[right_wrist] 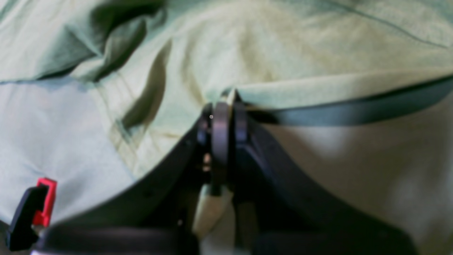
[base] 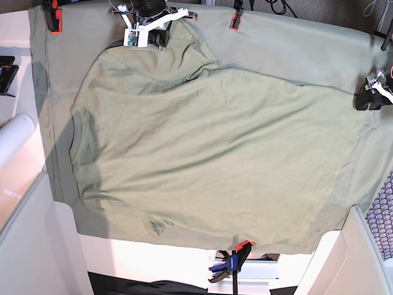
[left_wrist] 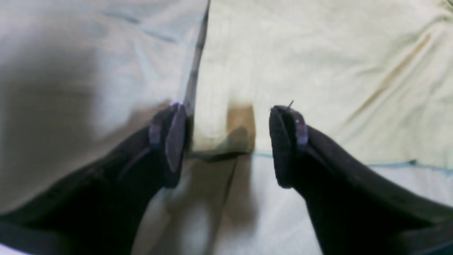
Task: Fold the T-shirt properly
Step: 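Lift the gripped shirt edge and pull it across the shirt body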
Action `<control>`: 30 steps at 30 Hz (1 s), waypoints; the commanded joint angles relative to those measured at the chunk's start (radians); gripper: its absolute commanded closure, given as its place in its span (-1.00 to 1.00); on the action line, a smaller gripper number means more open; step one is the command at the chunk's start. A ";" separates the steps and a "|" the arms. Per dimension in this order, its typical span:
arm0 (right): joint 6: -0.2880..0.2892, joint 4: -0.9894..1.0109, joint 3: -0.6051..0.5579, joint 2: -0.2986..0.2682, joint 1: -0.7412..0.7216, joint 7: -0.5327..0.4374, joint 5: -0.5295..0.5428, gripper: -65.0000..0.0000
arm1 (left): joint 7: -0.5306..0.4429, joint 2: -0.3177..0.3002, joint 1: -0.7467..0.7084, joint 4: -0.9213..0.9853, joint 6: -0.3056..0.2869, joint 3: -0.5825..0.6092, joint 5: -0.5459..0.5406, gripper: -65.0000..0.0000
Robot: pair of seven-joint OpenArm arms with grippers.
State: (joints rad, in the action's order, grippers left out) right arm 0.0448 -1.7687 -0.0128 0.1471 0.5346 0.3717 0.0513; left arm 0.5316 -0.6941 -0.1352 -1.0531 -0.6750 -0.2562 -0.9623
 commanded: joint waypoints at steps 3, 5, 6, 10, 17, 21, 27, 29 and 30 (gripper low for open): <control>-0.004 -0.005 -0.001 0.003 0.008 0.027 -0.011 1.00 | 0.016 -0.011 -0.002 -0.016 -0.023 -0.004 -0.003 0.75; -0.004 -0.005 -0.001 0.003 0.009 0.026 -0.011 1.00 | 0.020 -0.006 -0.001 -0.016 -0.023 -0.004 -0.002 1.00; -0.004 -0.005 -0.001 0.003 0.009 0.026 -0.011 1.00 | 0.028 -0.006 -0.001 -0.016 -0.023 -0.004 -0.002 1.00; 0.014 -0.022 -0.001 0.003 0.010 0.068 -0.077 1.00 | 0.072 -0.027 -0.002 -0.021 -0.023 -0.005 0.001 1.00; 0.048 -0.181 0.000 -0.068 0.105 0.135 -0.100 1.00 | 0.146 -0.117 -0.060 -0.044 -0.023 -0.006 -0.109 1.00; 0.048 -0.299 0.000 -0.135 0.168 0.180 -0.100 1.00 | 0.217 -0.141 -0.118 -0.104 -0.023 -0.006 -0.179 1.00; 0.048 -0.422 0.042 -0.186 0.272 0.210 -0.123 1.00 | 0.274 -0.151 -0.242 -0.239 -0.023 -0.114 -0.235 1.00; 0.048 -0.458 0.084 -0.190 0.290 0.210 -0.118 1.00 | 0.277 -0.151 -0.277 -0.266 -0.023 -0.192 -0.245 1.00; 0.048 -0.475 0.106 -0.196 0.293 0.210 -0.105 1.00 | 0.282 -0.152 -0.296 -0.278 -0.023 -0.230 -0.257 1.00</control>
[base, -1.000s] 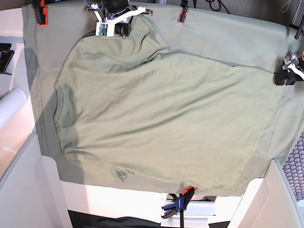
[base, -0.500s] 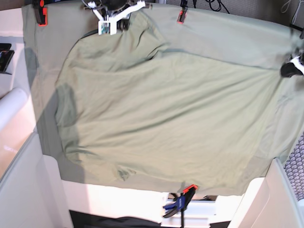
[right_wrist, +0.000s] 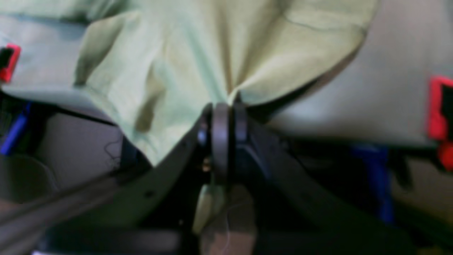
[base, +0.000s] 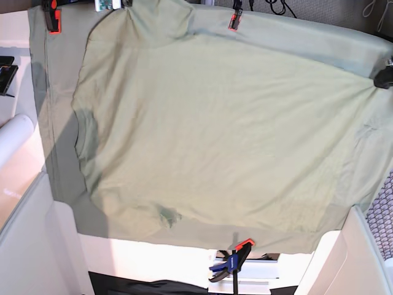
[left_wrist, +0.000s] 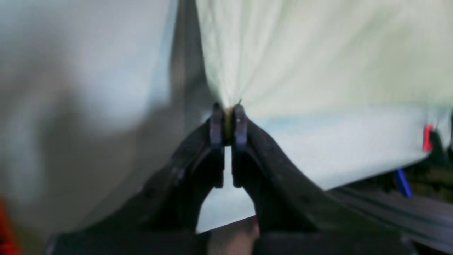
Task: Fold the T-shirt properly
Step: 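Lift the gripped shirt edge and pull it across the shirt body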
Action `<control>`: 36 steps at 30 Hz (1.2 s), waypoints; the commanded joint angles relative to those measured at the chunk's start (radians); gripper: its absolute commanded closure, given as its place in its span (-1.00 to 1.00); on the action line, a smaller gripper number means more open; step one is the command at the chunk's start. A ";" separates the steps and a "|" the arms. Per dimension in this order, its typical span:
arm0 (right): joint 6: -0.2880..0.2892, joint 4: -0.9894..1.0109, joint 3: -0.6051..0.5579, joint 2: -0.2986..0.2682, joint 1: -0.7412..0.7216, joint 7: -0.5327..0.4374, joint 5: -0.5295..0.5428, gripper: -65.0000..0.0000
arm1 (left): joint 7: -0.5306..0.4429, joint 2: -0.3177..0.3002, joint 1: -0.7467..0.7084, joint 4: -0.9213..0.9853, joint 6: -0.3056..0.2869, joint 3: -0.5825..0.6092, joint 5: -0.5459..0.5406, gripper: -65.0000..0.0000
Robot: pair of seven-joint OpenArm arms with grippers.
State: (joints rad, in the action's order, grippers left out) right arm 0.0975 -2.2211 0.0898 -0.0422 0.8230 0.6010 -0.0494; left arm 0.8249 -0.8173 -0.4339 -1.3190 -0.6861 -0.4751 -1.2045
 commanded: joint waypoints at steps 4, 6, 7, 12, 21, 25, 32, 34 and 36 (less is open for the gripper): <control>-0.004 -0.064 0.074 -0.025 -0.005 -0.017 0.066 1.00 | -0.013 -0.034 -0.054 -0.063 -0.012 -0.089 -0.027 1.00; -0.004 -0.066 0.090 -0.027 -0.027 -0.017 0.077 1.00 | -0.014 -0.033 -0.054 -0.076 -0.012 -0.089 -0.027 1.00; -0.004 -0.066 0.092 -0.027 -0.041 -0.017 0.076 1.00 | -0.027 -0.034 -0.053 -0.079 -0.012 -0.087 -0.026 1.00; -0.004 -0.065 0.093 -0.027 -0.142 -0.030 0.064 1.00 | -0.177 -0.033 -0.034 -0.079 -0.012 -0.080 0.129 1.00; 0.068 0.114 0.093 -0.034 -0.430 -0.074 0.076 1.00 | -0.352 -0.034 0.167 -0.002 -0.012 0.144 0.430 1.00; 0.068 0.238 0.093 -0.068 -0.550 -0.074 0.076 1.00 | -0.358 -0.034 0.313 0.137 -0.012 0.228 0.469 1.00; 0.100 0.415 0.077 -0.119 -0.729 -0.074 0.111 1.00 | -0.458 -0.045 0.542 0.328 -0.012 0.423 0.590 1.00; 0.101 0.466 0.070 -0.118 -0.777 -0.074 0.114 1.00 | -0.463 -0.045 0.597 0.359 -0.012 0.463 0.596 1.00; 0.101 0.512 0.061 -0.118 -0.825 -0.074 0.114 1.00 | -0.463 -0.045 0.645 0.381 -0.010 0.494 0.596 1.00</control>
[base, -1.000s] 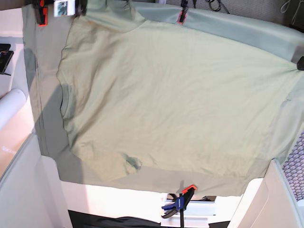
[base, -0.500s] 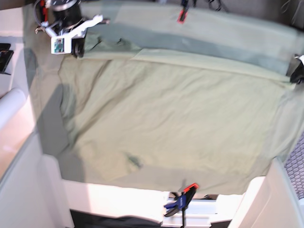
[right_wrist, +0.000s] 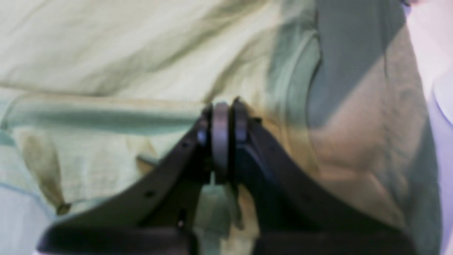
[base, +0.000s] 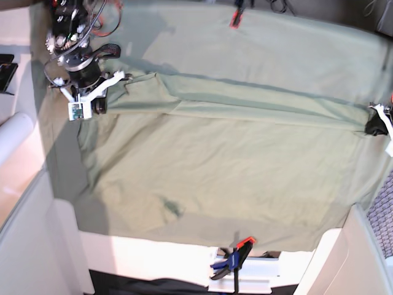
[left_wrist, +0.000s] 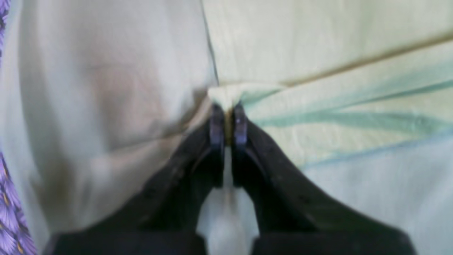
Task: Fold the T-shirt properly
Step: 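Lift the gripped shirt edge and pull it across the shirt body, then lower the folded edge onto the shirt and release both grippers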
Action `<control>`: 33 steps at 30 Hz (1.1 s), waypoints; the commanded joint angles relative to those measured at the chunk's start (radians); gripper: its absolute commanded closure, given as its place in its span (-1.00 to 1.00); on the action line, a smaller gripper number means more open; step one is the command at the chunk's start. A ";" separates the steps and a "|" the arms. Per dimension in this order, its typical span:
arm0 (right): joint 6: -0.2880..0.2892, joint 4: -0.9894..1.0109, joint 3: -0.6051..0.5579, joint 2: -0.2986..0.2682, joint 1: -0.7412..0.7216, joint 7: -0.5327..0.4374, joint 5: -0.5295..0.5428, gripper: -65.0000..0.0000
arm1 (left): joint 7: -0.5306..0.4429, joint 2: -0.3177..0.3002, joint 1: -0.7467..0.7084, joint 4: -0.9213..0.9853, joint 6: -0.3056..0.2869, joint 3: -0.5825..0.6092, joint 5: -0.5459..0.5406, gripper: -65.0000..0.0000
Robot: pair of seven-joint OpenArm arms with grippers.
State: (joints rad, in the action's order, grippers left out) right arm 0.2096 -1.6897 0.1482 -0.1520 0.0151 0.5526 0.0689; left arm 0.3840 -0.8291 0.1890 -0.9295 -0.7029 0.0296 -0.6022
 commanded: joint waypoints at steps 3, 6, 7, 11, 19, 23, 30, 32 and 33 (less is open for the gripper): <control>-0.011 0.040 -0.011 -0.008 -0.085 -0.025 -0.005 1.00 | -0.021 -0.033 0.080 0.016 0.024 0.027 -0.006 1.00; -0.011 0.095 -0.028 -0.008 -0.141 -0.025 -0.005 1.00 | -0.026 -0.032 0.115 0.036 0.027 0.071 -0.006 1.00; -0.011 0.114 -0.034 -0.008 -0.156 -0.024 -0.005 1.00 | -0.034 -0.032 0.121 0.043 0.027 0.082 -0.006 1.00; -0.011 0.183 -0.039 0.015 -0.197 -0.021 0.018 1.00 | -0.041 -0.024 0.129 0.063 0.068 0.090 -0.008 1.00; -0.016 0.148 -0.023 0.066 -0.204 0.087 0.070 -0.36 | 0.235 -0.039 0.140 0.048 0.055 0.056 -0.153 0.03; -0.031 0.026 0.060 0.069 -0.190 0.201 0.066 -0.36 | 0.322 -0.074 0.140 0.044 0.005 -0.013 -0.345 0.03; -0.114 -0.058 0.307 0.086 -0.015 0.216 0.100 -0.36 | 0.497 -0.150 0.137 0.044 0.005 -0.079 -0.640 0.03; -0.117 -0.058 0.377 0.103 0.043 0.215 0.169 -0.36 | 0.497 -0.151 0.136 0.044 0.005 -0.081 -0.647 0.03; -0.116 -0.058 0.405 0.117 0.067 0.213 0.195 -0.36 | 0.496 -0.150 0.128 0.045 0.005 -0.081 -0.647 0.03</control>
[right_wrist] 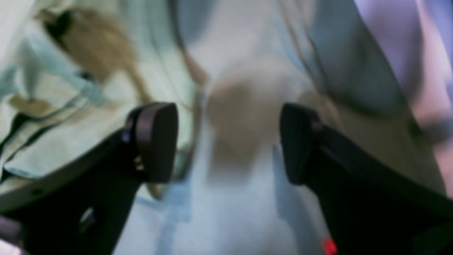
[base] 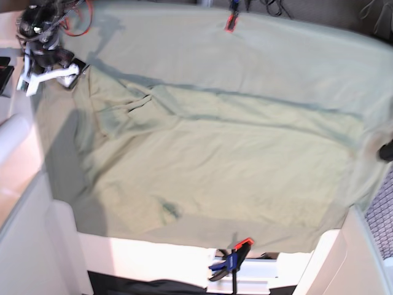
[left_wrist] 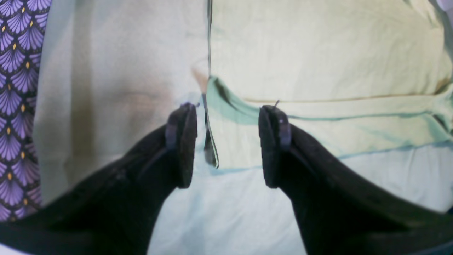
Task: Fold the T-shirt properly
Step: 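Lower the folded edge onto the shirt and release both grippers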
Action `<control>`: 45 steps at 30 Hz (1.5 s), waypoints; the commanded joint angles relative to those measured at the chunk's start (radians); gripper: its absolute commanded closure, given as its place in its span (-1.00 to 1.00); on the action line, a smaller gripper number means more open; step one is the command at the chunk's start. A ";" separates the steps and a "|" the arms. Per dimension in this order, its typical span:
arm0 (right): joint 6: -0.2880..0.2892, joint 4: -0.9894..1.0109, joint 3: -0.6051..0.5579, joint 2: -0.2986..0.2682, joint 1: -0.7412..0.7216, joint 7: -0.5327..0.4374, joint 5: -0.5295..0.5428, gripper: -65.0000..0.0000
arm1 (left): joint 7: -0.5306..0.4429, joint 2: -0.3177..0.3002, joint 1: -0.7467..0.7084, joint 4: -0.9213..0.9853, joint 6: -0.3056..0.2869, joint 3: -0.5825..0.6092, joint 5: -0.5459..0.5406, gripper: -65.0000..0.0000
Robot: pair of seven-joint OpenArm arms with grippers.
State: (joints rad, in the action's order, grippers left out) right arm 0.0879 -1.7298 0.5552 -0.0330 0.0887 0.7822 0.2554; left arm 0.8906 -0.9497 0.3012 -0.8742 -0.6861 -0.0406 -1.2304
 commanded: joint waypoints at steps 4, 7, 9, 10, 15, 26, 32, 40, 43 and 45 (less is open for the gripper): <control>0.052 -0.018 0.053 0.063 0.038 -0.026 0.086 -0.36 | -0.011 -0.013 -0.001 -0.011 -0.012 -0.011 -0.019 0.03; 0.066 -0.018 0.037 0.100 0.036 -0.035 0.108 -0.36 | -0.011 0.000 -0.012 -0.011 -0.012 -0.011 -0.020 0.03; 0.066 -0.016 0.014 0.120 0.036 -0.048 0.108 -0.36 | -0.015 0.003 -0.025 -0.010 -0.012 -0.011 -0.027 0.03; 0.066 -0.014 0.002 0.129 0.034 -0.055 0.108 -0.36 | -0.024 0.006 -0.032 -0.010 -0.012 -0.011 -0.030 0.03; 0.066 0.008 -0.031 0.172 0.005 -0.068 0.101 -0.36 | -0.041 0.055 -0.053 0.015 -0.012 -0.069 -0.021 0.03; 0.065 0.016 -0.033 0.180 -0.013 -0.085 0.040 -0.36 | -0.119 0.170 -0.077 0.235 -0.012 -0.254 0.056 0.03; 0.065 0.016 -0.034 0.180 -0.013 -0.084 0.040 -0.36 | -0.151 0.230 -0.076 0.239 -0.012 -0.253 0.137 0.03; 0.066 0.016 -0.034 0.180 -0.013 -0.087 0.036 -0.36 | -0.137 0.274 -0.077 0.238 -0.012 -0.253 0.141 0.03; 0.066 0.016 -0.034 0.180 -0.014 -0.100 0.037 -0.36 | -0.122 0.273 -0.077 0.238 -0.012 -0.234 0.143 0.03; 0.066 0.016 -0.034 0.180 -0.017 -0.110 0.036 -0.36 | -0.122 0.274 -0.077 0.238 -0.012 -0.210 0.143 0.03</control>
State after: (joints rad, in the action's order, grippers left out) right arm 0.1463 -1.6985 0.5228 0.1497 0.0868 0.6956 0.2867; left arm 0.7319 -0.6655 0.2157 -0.6292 -0.6968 -0.2554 -1.1130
